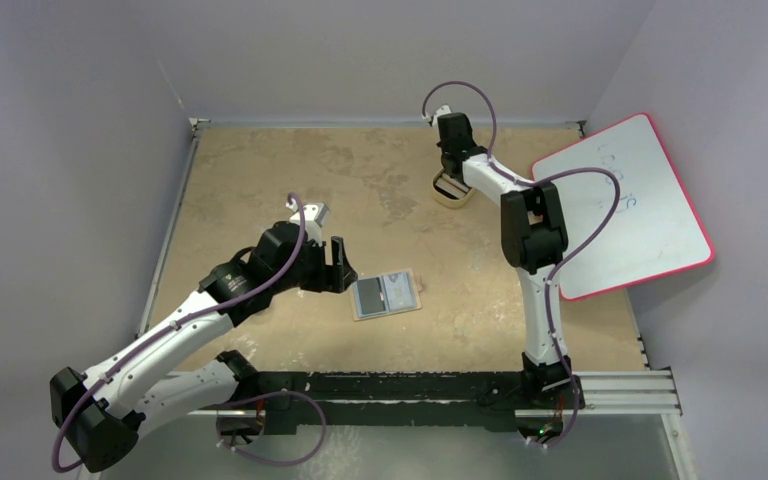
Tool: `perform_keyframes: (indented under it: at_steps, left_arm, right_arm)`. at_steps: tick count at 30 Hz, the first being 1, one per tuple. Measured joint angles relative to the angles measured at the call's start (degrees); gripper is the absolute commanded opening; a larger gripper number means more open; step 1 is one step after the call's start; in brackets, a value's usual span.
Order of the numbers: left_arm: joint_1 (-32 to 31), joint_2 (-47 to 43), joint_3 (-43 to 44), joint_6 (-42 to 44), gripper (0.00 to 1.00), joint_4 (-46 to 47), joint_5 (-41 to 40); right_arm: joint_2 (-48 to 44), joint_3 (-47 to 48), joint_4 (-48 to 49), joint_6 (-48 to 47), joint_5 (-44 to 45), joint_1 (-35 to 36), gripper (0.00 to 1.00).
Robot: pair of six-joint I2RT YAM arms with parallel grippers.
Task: Put the credit cards into the card holder
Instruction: Pick up the credit card from the storage box.
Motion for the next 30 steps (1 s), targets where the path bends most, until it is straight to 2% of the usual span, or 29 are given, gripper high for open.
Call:
perform_keyframes:
  at_steps: [5, 14, 23, 30]
  left_arm:
    - [0.00, -0.07, 0.00, 0.00, 0.71, 0.00, -0.04]
    - [0.02, -0.26, 0.00, -0.02, 0.71, 0.00, -0.17]
    - [0.00, -0.85, -0.02, -0.11, 0.71, 0.02, -0.17]
    - [0.00, -4.31, -0.83, -2.82, 0.72, 1.42, -2.93]
  right_arm:
    - [0.00, 0.20, -0.22, -0.22, -0.35, 0.00, 0.00]
    - [-2.05, 0.39, -2.82, 0.85, -4.04, 0.00, 0.00]
    - [-12.92, -0.70, -8.76, 6.58, -9.11, 0.00, 0.00]
    - [-19.37, -4.52, -13.97, 14.99, -15.17, 0.28, 0.00]
